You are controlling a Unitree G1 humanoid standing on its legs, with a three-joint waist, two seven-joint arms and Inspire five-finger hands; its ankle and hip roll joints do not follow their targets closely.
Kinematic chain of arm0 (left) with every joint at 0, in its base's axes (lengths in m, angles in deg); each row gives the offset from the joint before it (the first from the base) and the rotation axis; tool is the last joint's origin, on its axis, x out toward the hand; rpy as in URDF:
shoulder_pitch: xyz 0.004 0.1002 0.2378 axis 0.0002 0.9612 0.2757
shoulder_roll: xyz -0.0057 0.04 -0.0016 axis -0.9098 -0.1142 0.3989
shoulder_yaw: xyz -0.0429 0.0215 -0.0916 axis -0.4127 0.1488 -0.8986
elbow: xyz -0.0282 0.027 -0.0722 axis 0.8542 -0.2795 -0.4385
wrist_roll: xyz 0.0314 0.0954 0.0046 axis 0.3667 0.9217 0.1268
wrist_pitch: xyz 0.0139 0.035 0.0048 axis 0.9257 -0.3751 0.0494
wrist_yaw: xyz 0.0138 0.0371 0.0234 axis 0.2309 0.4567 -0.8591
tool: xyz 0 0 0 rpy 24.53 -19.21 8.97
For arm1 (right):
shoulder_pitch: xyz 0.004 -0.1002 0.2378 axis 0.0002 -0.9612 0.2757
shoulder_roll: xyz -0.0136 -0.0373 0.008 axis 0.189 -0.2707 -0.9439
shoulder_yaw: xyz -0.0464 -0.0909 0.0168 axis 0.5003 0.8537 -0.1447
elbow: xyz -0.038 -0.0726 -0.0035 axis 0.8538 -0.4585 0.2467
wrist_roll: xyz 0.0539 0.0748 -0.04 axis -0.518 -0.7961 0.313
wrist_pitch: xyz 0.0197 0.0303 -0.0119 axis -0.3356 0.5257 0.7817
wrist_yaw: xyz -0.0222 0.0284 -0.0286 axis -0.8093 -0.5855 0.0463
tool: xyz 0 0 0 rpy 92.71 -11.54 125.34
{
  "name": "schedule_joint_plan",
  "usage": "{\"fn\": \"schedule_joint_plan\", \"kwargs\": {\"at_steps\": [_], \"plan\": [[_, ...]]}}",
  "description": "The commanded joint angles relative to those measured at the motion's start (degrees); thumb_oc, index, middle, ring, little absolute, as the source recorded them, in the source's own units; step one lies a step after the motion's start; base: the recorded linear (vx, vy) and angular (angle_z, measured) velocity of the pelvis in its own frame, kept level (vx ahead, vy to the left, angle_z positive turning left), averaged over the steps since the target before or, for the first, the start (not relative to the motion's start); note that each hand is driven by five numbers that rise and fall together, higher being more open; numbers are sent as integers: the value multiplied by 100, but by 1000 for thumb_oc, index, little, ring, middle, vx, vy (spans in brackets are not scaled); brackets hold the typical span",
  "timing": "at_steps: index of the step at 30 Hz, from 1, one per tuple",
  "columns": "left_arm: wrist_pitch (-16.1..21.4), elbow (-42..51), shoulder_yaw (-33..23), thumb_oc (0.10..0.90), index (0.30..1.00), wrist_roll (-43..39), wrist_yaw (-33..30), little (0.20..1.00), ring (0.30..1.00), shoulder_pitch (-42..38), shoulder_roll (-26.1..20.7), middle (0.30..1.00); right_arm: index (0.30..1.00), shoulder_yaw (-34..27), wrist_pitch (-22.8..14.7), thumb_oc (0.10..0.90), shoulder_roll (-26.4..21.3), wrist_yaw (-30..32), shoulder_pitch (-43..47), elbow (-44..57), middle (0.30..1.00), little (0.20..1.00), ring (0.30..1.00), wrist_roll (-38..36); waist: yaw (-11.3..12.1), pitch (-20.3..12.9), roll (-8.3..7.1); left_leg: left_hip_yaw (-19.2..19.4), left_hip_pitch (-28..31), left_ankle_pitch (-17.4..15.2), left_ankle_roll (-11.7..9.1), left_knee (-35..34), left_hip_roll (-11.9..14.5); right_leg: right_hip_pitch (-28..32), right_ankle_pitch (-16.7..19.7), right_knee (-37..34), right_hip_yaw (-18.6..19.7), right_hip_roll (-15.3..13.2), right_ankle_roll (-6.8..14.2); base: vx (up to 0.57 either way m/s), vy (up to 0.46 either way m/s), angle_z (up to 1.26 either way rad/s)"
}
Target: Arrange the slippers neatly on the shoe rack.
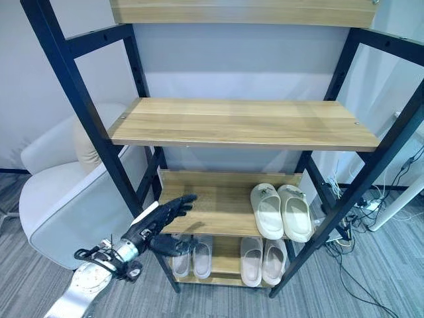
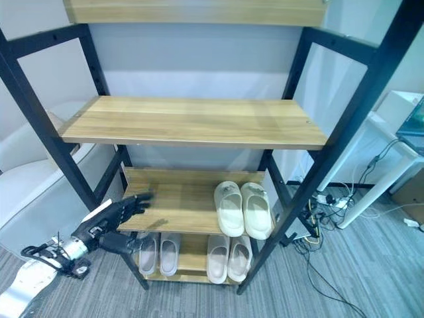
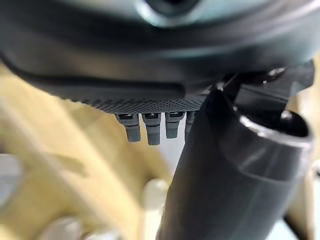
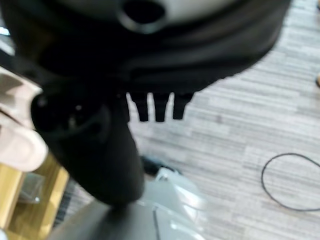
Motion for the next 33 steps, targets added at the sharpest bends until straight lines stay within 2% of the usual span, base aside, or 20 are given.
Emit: {"fn": "schedule_joint_plan", "kwargs": {"at_steps": [1, 5, 8, 10, 13, 14, 15, 16, 19, 21, 24, 29, 33], "plan": [[308, 80, -505, 800, 900, 277, 61, 900, 900, -161, -331, 900, 900, 392, -91, 800, 373, -219, 292, 23, 900, 900, 900, 49, -60, -89, -308, -118, -319, -199, -24, 20, -236, 121, -478, 74, -426, -69, 298, 0, 0, 0], [294, -687, -464, 800, 900, 514, 115, 900, 900, 134, -404, 900, 900, 403, -93, 800, 279, -260, 264, 34, 900, 900, 900, 12, -70, -57, -263, -105, -335, -179, -20, 20, -233, 96, -455, 74, -418, -74, 309, 0, 0, 0], [187, -1186, -221, 800, 900, 1070, 274, 900, 900, 172, -697, 900, 900, 388, -81, 800, 149, -273, 271, 59, 900, 900, 900, -18, -104, -47, -225, -92, -356, -174, -14, 20, -229, 70, -446, 74, -406, -77, 322, 0, 0, 0], [161, -1736, -72, 800, 900, 1266, 308, 900, 900, 204, -556, 900, 900, 412, -55, 800, 105, -294, 272, 86, 900, 900, 900, -21, -123, -56, -205, -72, -359, -178, -10, 20, -230, 56, -445, 74, -392, -81, 325, 0, 0, 0], [119, -4241, 368, 800, 900, 1992, -262, 900, 900, -422, 774, 900, 900, 479, -77, 800, 3, -293, 323, 78, 900, 900, 900, -53, -217, -40, -238, -68, -374, -159, 2, 20, -221, 26, -451, 74, -365, -82, 302, -7, 6, -2], [77, -5423, 371, 800, 900, 2179, -537, 900, 900, -731, 1437, 900, 900, 455, -86, 800, -85, -294, 380, 89, 900, 900, 900, -102, -262, 2, -225, -67, -344, -174, 3, 20, -216, 49, -464, 74, -352, -76, 289, -31, 18, -8], [68, -6030, 305, 800, 900, 2214, -725, 900, 900, -899, 1749, 900, 900, 416, -113, 800, -131, -277, 376, 115, 900, 900, 900, -138, -300, 2, -243, -64, -371, -152, 5, 20, -224, 19, -448, 74, -348, -81, 285, -37, 27, -9], [-16, -7167, -38, 800, 900, 2111, -1051, 900, 900, -1208, 2322, 900, 900, 270, -134, 800, -232, -264, 322, 128, 900, 900, 900, -190, -362, 5, -272, -52, -390, -150, 0, 20, -227, -12, -447, 74, -346, -84, 270, -41, 23, -7], [-159, -8054, -399, 800, 900, 2040, -1391, 900, 900, -1428, 2648, 900, 900, 50, -91, 800, -373, -252, 318, -37, 900, 900, 900, -237, -383, -10, -332, -40, -384, -170, -13, 20, -223, -22, -453, 74, -344, -91, 257, -9, 6, -2], [-249, -8489, -579, 800, 900, 2100, -1579, 900, 900, -1501, 2800, 900, 900, -64, -62, 800, -344, -219, 302, -165, 900, 900, 900, -310, -366, -38, -378, -36, -364, -191, -12, 20, -219, -8, -475, 74, -341, -92, 246, 0, 0, 0], [-267, -8539, -595, 800, 900, 2062, -1603, 900, 900, -1497, 2863, 900, 900, -105, -54, 800, -299, -219, 299, -192, 900, 900, 900, -404, -364, -40, -386, -26, -349, -201, -7, 20, -216, 5, -484, 74, -337, -94, 244, 0, 0, 0], [-219, -8552, -610, 800, 900, 1906, -1701, 900, 900, -1453, 3042, 900, 900, -379, -248, 800, -68, -249, 390, 138, 900, 900, 900, -1538, -374, -30, -371, 1, -315, -222, 8, 20, -228, 13, -479, 74, -315, -106, 252, 0, 0, 0], [-194, -8524, -540, 800, 900, 1937, -1763, 900, 900, -1538, 3012, 900, 900, -337, -290, 800, 18, -239, 433, 157, 900, 900, 900, -1659, -361, -21, -369, 18, -302, -230, 12, 20, -230, 14, -477, 74, -314, -116, 259, -2, 18, 0]]}}
